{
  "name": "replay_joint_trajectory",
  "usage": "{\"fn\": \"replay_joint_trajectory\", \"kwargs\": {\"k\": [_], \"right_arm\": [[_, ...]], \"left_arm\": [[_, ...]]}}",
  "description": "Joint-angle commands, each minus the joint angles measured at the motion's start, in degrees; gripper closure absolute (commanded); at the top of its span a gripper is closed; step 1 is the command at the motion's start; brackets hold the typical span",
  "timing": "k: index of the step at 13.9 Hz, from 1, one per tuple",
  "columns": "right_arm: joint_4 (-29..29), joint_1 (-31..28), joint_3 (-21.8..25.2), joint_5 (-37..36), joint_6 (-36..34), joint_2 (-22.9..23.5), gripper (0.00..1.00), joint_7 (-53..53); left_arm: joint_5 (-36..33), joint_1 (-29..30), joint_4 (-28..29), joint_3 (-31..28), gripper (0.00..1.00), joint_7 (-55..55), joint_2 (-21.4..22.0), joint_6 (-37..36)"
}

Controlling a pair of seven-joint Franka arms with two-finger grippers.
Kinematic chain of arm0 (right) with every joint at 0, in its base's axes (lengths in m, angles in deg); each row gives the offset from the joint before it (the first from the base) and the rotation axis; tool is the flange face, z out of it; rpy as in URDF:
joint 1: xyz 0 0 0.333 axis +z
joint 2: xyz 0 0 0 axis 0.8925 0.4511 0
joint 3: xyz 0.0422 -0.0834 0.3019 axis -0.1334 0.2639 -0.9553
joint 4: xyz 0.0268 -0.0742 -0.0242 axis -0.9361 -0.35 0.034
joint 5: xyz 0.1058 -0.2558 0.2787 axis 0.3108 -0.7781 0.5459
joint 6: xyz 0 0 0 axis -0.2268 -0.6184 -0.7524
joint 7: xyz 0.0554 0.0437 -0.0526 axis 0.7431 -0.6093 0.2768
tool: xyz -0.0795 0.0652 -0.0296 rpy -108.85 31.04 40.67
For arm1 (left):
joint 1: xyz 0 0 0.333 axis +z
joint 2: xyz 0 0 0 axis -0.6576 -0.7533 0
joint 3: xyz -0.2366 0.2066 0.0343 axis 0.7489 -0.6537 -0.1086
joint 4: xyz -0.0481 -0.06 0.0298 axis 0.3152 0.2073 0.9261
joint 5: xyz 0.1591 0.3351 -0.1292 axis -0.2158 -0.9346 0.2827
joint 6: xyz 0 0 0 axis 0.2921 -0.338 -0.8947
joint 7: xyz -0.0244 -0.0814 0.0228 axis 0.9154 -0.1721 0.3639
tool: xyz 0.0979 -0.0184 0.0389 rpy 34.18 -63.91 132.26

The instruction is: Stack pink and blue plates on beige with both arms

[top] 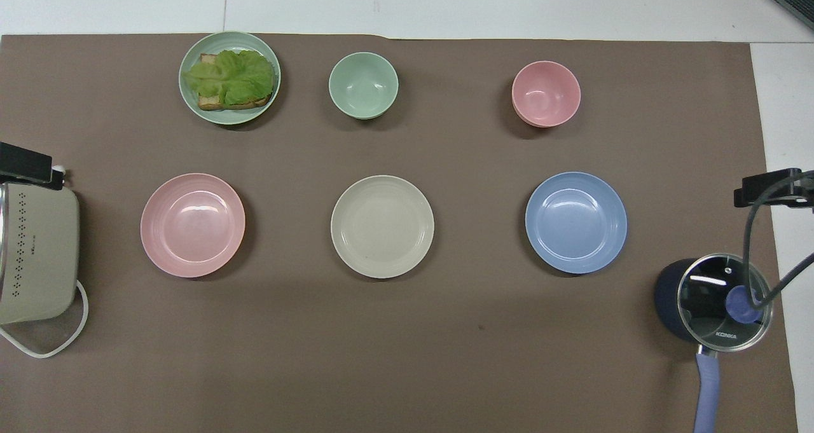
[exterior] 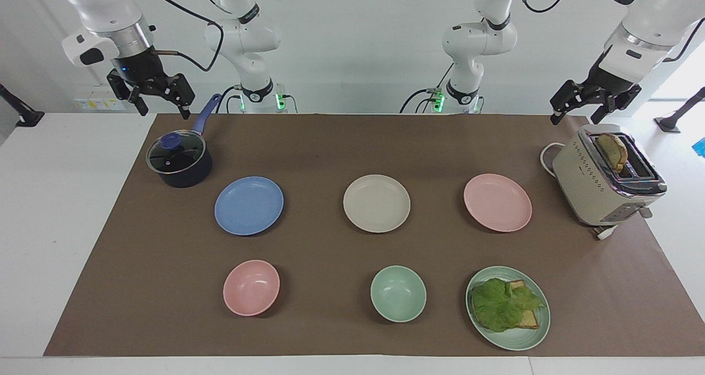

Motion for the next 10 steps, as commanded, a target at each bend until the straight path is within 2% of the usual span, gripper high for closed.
{"fn": "replay_joint_trajectory", "kwargs": {"k": [1,5,8,10], "right_arm": [[0.0,-0.4,-0.4,-0.3,0.3,-0.3,0.0,1.6],[0.0,-0.4,-0.4,-0.3,0.2,-0.3,0.0,1.6],[-0.1,-0.4,-0.4,-0.3,0.1,-0.5,0.0,1.6],[-0.3,-0.4,-0.4,-0.2,0.2,-0.5,0.0,1.6]], "left_arm": [[-1.0,0.2,-0.7,0.2,0.0,-0.1,0.0,-1.3],[-1.0,0.2,1.3,0.2,0.0,-0.1,1.1,-0.3],[-1.0,0.9,9.0,0.1,0.0,-0.4,4.1,4.9],[-1.0,1.2,14.7,0.1,0.0,-0.3,4.2,9.4]]}}
